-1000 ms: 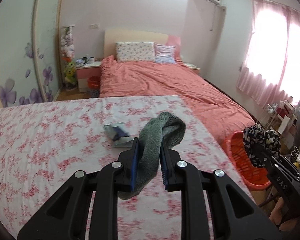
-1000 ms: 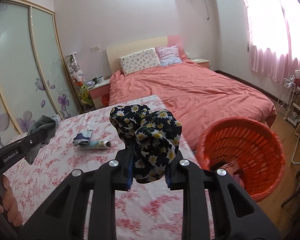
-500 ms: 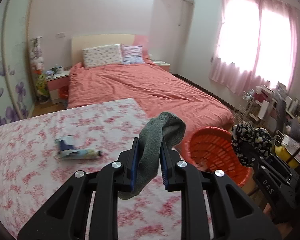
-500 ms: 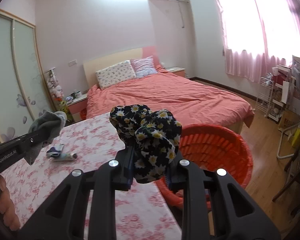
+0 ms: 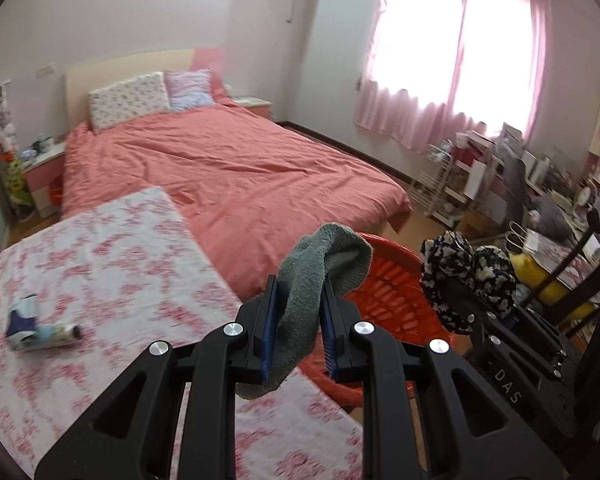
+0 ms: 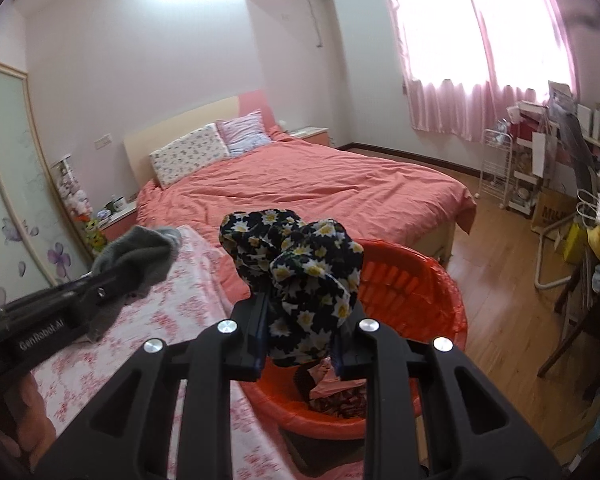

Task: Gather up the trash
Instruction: 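Carry the sock and floral cloth over the orange basket and open both tools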

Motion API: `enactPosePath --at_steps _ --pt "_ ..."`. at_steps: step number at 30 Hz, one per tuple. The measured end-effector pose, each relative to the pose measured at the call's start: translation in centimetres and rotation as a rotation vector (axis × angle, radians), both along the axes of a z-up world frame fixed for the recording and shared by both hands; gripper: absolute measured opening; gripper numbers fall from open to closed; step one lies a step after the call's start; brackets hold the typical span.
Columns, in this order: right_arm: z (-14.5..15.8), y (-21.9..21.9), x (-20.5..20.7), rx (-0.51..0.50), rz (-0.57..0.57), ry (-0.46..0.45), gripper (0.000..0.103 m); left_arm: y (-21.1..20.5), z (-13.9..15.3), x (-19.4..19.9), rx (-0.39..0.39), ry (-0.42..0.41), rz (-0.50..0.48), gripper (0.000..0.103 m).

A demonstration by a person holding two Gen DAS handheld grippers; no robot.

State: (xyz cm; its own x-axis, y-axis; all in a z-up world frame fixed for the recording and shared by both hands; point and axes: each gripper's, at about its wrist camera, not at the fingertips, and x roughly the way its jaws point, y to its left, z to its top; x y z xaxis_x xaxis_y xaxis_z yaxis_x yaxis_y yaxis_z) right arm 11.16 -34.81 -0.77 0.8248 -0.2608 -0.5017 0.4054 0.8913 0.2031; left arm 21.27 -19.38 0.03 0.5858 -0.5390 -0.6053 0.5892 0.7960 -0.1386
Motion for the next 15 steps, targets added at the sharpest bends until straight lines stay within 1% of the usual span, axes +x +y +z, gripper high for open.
enactPosePath --at_steps 4,9,11,13,14,15 --pt "-0.9 -1.9 0.6 0.013 -0.024 0.012 0.024 -2.1 -1.4 0.8 0.004 0.037 -0.045 0.02" --pt "-2.4 -4.1 1.7 0.046 -0.046 0.025 0.025 -4.6 -2.9 1.6 0.015 0.08 -0.08 0.02" --pt "-2.9 -5.2 2.1 0.063 -0.057 0.028 0.03 -5.5 -3.5 1.9 0.027 0.09 -0.093 0.02" --pt "-3.6 -6.4 2.5 0.09 -0.068 0.03 0.033 -6.4 -4.1 2.2 0.042 0.096 -0.102 0.02" --pt "-4.0 -6.9 2.6 0.102 -0.075 0.032 0.036 -6.5 -4.3 2.2 0.047 0.098 -0.103 0.021" --pt "-4.2 -7.0 2.7 0.11 -0.08 0.034 0.038 -6.8 -4.6 2.3 0.057 0.104 -0.107 0.025"
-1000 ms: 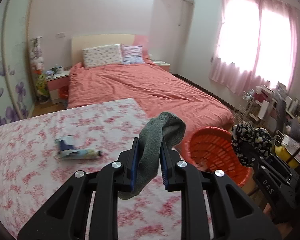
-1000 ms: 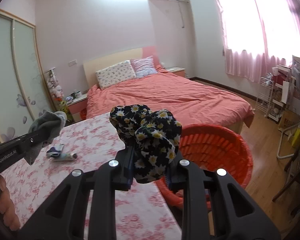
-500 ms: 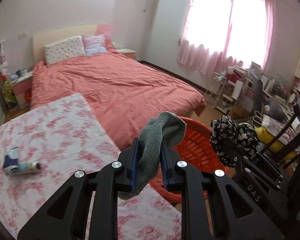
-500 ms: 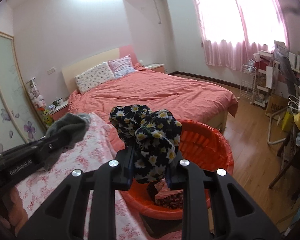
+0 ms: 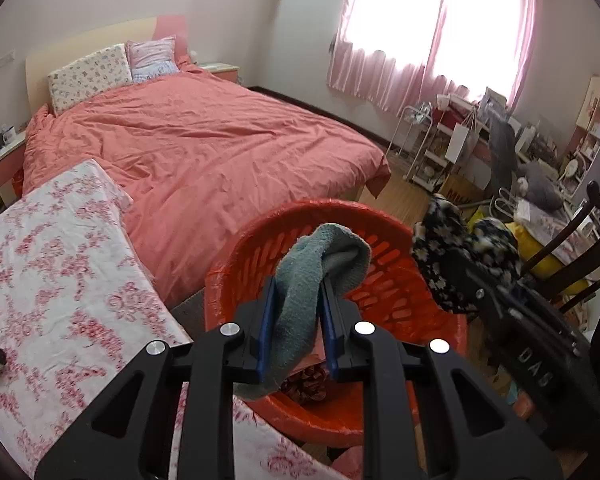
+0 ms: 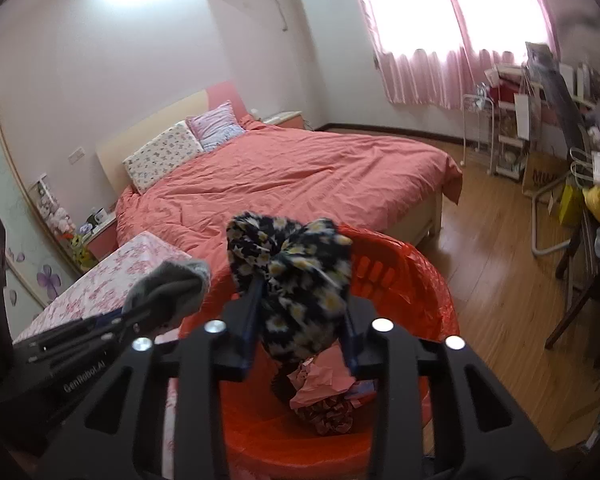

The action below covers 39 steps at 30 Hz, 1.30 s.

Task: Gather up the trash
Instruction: 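Carry the sock and floral cloth over the orange basket and open both tools, then grasp the blue-and-white snack wrapper with the left tool and lift it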

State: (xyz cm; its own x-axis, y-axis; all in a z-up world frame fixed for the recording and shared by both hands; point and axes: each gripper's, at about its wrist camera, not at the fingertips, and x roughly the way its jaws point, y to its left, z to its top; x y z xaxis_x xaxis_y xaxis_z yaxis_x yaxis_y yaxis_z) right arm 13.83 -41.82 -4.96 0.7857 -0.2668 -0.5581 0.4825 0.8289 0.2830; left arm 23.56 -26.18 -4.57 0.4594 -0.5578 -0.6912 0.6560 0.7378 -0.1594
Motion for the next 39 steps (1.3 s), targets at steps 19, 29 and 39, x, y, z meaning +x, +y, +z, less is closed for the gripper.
enactPosePath --at_steps 19,29,39 --pt "-1.2 3.9 0.9 -0.063 0.045 0.064 0.066 9.1 0.1 1.1 0.142 -0.101 0.271 0.071" --pt "-1.1 12.5 3.2 -0.106 0.235 0.108 0.07 23.1 2.0 4.8 0.23 -0.176 0.677 0.082" --pt "-2.0 18.1 5.8 -0.133 0.349 0.155 0.07 29.5 -2.1 11.2 0.268 0.01 0.793 0.074"
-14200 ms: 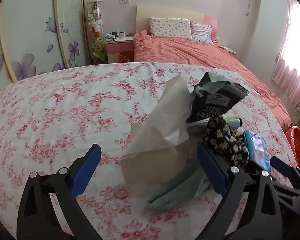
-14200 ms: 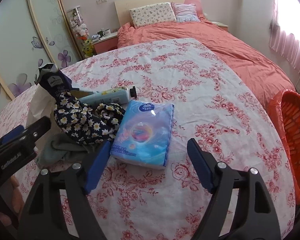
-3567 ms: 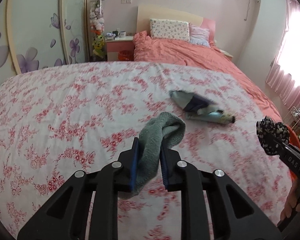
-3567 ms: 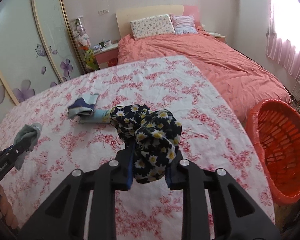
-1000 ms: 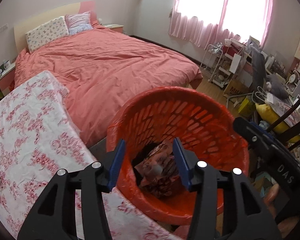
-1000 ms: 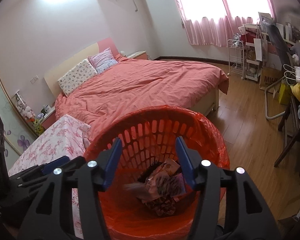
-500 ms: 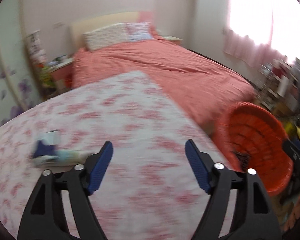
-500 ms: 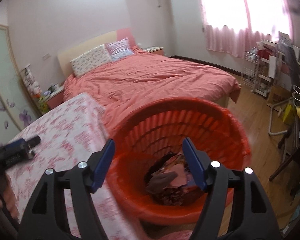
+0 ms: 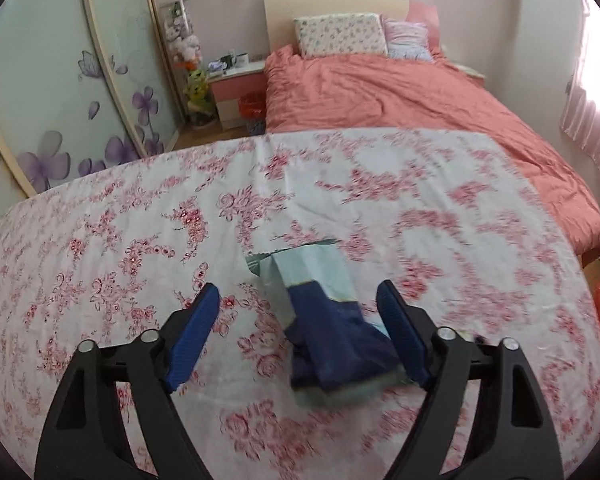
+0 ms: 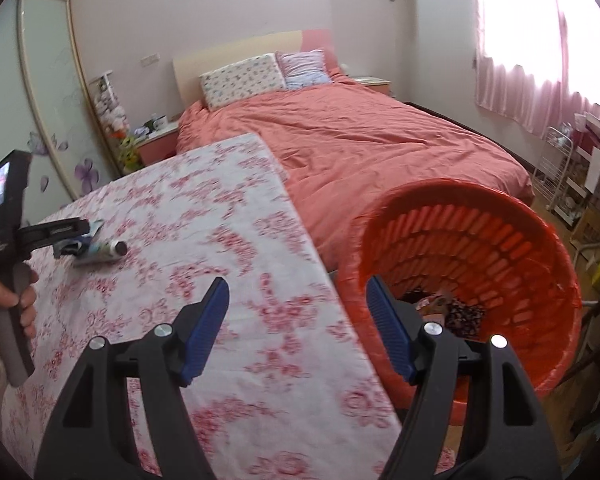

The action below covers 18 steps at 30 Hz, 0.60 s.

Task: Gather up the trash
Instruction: 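Grasp the blue-and-white snack wrapper with the left tool and lift it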

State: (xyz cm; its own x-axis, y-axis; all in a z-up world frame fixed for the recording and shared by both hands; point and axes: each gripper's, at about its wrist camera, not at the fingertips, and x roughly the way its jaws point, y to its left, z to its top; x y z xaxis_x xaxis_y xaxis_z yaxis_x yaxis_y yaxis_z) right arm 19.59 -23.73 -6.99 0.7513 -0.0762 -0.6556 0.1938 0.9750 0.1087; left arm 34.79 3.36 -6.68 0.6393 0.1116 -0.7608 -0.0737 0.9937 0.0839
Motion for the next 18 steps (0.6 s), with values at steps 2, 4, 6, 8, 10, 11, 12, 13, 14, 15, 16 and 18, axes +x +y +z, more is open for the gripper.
enactPosePath --at_steps 2,4,6,8,10,11,12,13,14,15,16,18 --pt "-0.1 0.8 0.3 -0.004 0.015 0.005 0.07 0.0 -0.6 0.3 -0.013 0.021 -0.005 0.067" --pt "-0.1 1.4 0.4 -0.011 0.028 0.008 0.07 0.0 -0.9 0.2 -0.029 0.04 -0.017 0.058" --pt "-0.1 2.0 0.4 -0.018 0.04 0.011 0.07 0.0 -1.4 0.3 -0.04 0.057 -0.025 0.053" --pt "-0.1 2.4 0.5 -0.019 0.049 0.013 0.07 0.4 -1.7 0.2 -0.06 0.06 -0.029 0.053" --pt "-0.2 2.8 0.5 -0.021 0.056 0.016 0.07 0.6 -1.8 0.1 -0.071 0.058 -0.025 0.053" --pt "-0.2 3.0 0.5 -0.022 0.059 0.018 0.07 0.8 -1.8 0.1 -0.073 0.06 -0.021 0.051" --pt "-0.2 3.2 0.6 -0.023 0.063 0.02 0.07 1.1 -1.9 0.0 -0.079 0.062 -0.011 0.05" --pt "-0.2 3.4 0.6 -0.025 0.067 0.022 0.07 1.5 -1.9 -0.1 -0.088 0.061 -0.001 0.049" --pt "-0.2 3.5 0.6 -0.027 0.071 0.024 0.07 1.8 -1.8 -0.2 -0.093 0.061 0.005 0.049" --pt "-0.2 3.7 0.8 -0.029 0.075 0.024 0.07 2.3 -1.8 -0.5 -0.099 0.059 0.01 0.048" --pt "-0.3 3.9 0.8 -0.031 0.079 0.025 0.07 3.1 -1.7 -0.9 -0.1 0.056 0.017 0.048" --pt "-0.4 4.4 0.9 -0.035 0.091 0.026 0.07 4.2 -1.6 -2.0 -0.094 0.051 0.03 0.047"
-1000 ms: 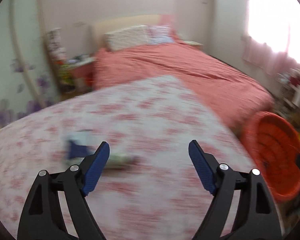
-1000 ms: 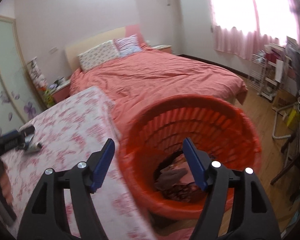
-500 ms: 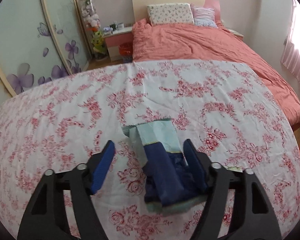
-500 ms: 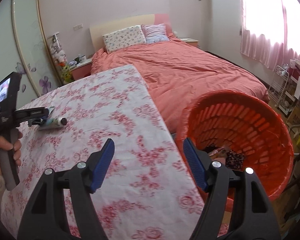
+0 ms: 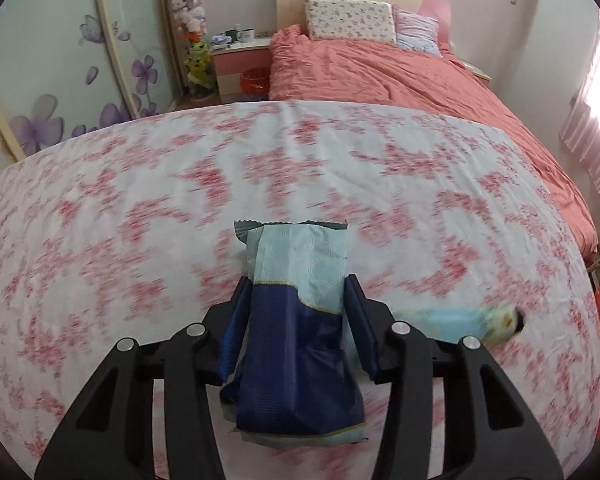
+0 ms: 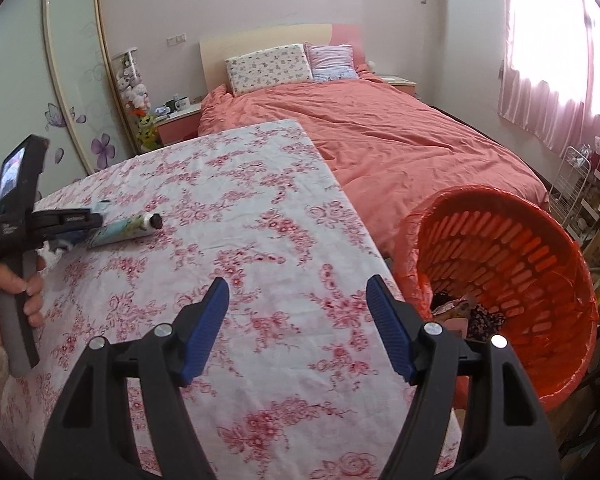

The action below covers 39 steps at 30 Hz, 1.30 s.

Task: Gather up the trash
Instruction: 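Grasp the blue-and-white snack wrapper with the left tool and lift it, then grasp the light-blue hand cream tube with the right tool while the left tool holds the wrapper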

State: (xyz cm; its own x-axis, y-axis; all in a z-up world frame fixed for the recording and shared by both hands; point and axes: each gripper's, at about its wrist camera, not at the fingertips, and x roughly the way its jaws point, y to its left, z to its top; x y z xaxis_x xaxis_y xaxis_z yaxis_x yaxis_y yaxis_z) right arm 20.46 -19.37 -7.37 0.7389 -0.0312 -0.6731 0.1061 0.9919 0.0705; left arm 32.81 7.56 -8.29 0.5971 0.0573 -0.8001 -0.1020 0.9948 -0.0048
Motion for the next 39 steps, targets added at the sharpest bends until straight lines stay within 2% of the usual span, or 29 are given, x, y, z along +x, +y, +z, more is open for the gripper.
enactPosePath --at_steps 7,12,15,17,20,23,26,31,35,39 --pt "-0.6 2.4 1.1 0.007 0.06 0.022 0.07 3.5 -0.3 -5.2 0.036 -0.002 0.016 0.048" --pt "-1.0 6.0 3.8 0.015 0.146 0.03 0.07 4.7 -0.6 -7.8 0.055 -0.03 0.031 0.048" --pt "-0.9 8.3 6.8 0.041 0.202 0.053 0.059 5.6 -0.6 -8.1 0.038 -0.033 0.061 0.048" --pt "-0.7 9.6 8.9 0.063 0.223 0.066 0.047 6.5 -0.6 -8.0 0.012 -0.036 0.086 0.048" --pt "-0.4 11.2 12.0 0.092 0.226 0.093 0.037 7.0 -0.6 -8.2 -0.002 -0.04 0.1 0.048" --pt "-0.4 12.5 14.5 0.079 0.221 0.121 0.03 6.9 -0.6 -8.1 0.006 -0.037 0.1 0.049" --pt "-0.8 12.9 15.9 0.058 0.204 0.154 0.028 6.7 -0.7 -8.1 0.009 -0.034 0.093 0.052" --pt "-1.5 12.4 15.6 0.07 0.213 0.224 0.028 6.8 -0.7 -8.2 0.012 -0.033 0.089 0.053" --pt "-1.6 12.3 13.4 0.079 0.284 0.281 0.028 6.7 -0.8 -8.1 0.01 -0.033 0.087 0.054" --pt "-1.2 11.7 11.3 0.07 0.285 0.245 0.029 6.7 -0.8 -8.1 0.008 -0.034 0.087 0.054"
